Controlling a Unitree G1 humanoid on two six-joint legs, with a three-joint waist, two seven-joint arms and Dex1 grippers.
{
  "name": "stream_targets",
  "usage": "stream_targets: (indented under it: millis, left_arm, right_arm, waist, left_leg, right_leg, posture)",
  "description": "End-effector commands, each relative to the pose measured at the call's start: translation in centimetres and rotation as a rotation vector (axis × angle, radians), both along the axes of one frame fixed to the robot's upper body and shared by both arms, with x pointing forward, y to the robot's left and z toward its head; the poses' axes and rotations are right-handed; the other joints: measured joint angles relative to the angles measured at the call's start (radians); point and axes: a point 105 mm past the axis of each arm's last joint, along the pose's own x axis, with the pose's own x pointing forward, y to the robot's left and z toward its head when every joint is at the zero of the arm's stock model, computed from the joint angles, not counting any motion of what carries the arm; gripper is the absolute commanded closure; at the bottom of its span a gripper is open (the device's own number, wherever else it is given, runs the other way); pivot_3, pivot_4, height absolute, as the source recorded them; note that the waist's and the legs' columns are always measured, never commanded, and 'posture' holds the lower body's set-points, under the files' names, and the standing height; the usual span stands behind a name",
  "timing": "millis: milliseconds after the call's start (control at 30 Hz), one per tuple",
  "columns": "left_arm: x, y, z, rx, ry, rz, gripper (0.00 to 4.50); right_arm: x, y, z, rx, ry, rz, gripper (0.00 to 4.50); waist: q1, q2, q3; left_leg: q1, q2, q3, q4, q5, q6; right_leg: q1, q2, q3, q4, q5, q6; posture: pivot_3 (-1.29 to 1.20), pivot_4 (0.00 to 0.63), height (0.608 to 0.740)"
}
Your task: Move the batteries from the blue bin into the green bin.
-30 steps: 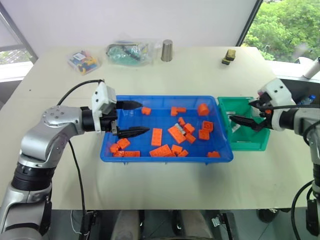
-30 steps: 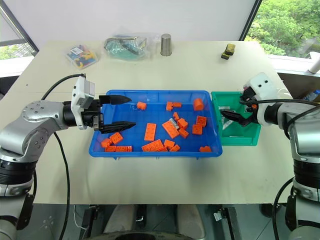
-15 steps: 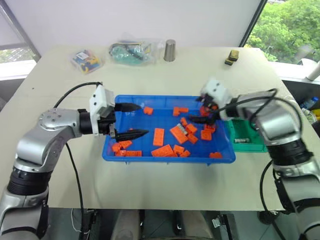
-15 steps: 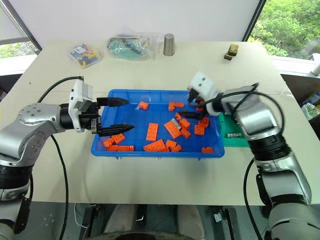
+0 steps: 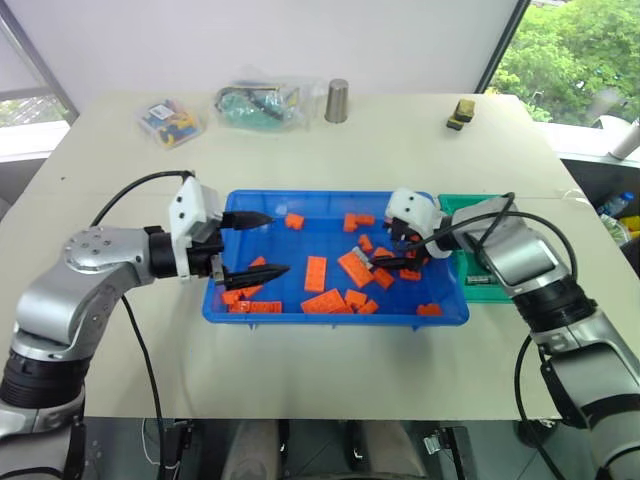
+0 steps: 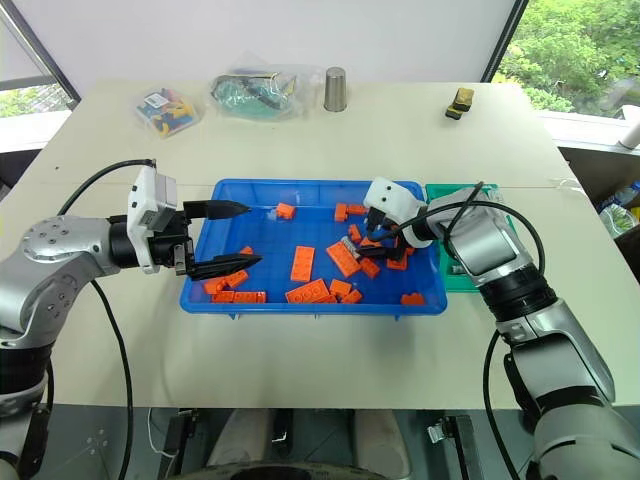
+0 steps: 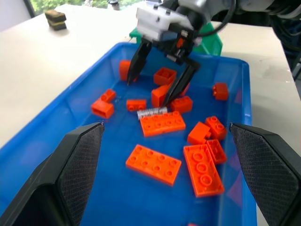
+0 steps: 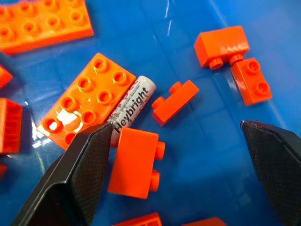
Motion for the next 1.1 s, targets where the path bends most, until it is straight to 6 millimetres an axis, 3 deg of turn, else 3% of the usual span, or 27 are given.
stream_targets:
  millis: [33,100,267,600,733,900,1000,1100]
  left_arm:
    - [-0.4,0.0,1.2,-0.007,-0.051,-0.009,0.00]
    - [-0.2,-0.1,1.4,-0.008,-0.055,-0.010,0.00]
    - [0.3,-0.2,1.6,-0.012,-0.062,-0.019,0.00]
    - [1.0,-0.4,1.9,-0.019,-0.075,-0.031,0.00]
    - [0.8,-0.5,1.6,-0.019,-0.070,-0.032,0.00]
    - [0.7,-0.7,1.5,-0.022,-0.065,-0.031,0.00]
    - [0.7,-0.6,1.5,-0.021,-0.065,-0.026,0.00]
    - [0.6,-0.4,1.6,-0.021,-0.067,-0.019,0.00]
  right_arm:
    - [-0.8,0.0,1.4,0.054,-0.021,-0.009,0.58]
    - [-1.1,-0.1,1.1,0.057,-0.012,-0.023,1.25]
    - [-1.4,-0.1,1.0,0.061,-0.011,-0.038,3.82]
    - [-0.3,0.7,1.9,0.055,-0.067,-0.039,3.82]
    - [1.1,6.2,4.7,0.175,-0.129,0.037,3.82]
    - [1.2,13.7,5.5,0.248,-0.129,0.162,3.82]
    - [0.9,16.6,4.7,0.266,-0.095,0.200,2.44]
    - [0.6,17.4,4.1,0.230,-0.111,0.228,1.12]
  waist:
    - [-0.001,0.000,0.000]
    - [-0.002,0.000,0.000]
    - [-0.002,0.000,0.000]
    - [-0.003,0.000,0.000]
    - [-0.019,0.000,0.000]
    - [-0.032,0.000,0.000]
    - [-0.028,0.000,0.000]
    - [-0.020,0.000,0.000]
  left_leg:
    - [0.000,0.000,0.000,0.000,0.000,0.000]
    - [0.000,0.000,0.000,0.000,0.000,0.000]
    - [0.000,0.000,0.000,0.000,0.000,0.000]
    - [0.000,0.000,0.000,0.000,0.000,0.000]
    - [0.001,0.000,0.002,0.000,0.000,0.000]
    - [0.000,0.001,-0.001,-0.001,0.000,0.000]
    - [0.000,0.001,-0.001,-0.001,0.000,0.000]
    - [-0.001,-0.001,-0.001,0.000,0.000,0.000]
  right_leg:
    - [0.000,0.000,0.000,0.000,0.000,0.000]
    - [0.000,0.000,0.000,0.000,0.000,0.000]
    - [0.000,0.000,0.000,0.000,0.000,0.000]
    - [0.000,0.001,0.000,0.000,0.000,0.000]
    - [-0.001,0.001,0.001,0.001,0.000,0.000]
    - [-0.001,0.003,0.000,0.002,0.000,0.000]
    - [-0.001,0.001,0.000,0.002,0.000,0.000]
    - [-0.001,-0.001,-0.001,0.002,0.000,0.000]
  posture:
    - [0.00,0.150,0.739]
    - [0.00,0.150,0.739]
    - [0.00,0.150,0.739]
    - [0.00,0.150,0.739]
    - [0.00,0.150,0.739]
    - [0.00,0.150,0.739]
    - [0.00,0.150,0.739]
    - [0.00,0.150,0.739]
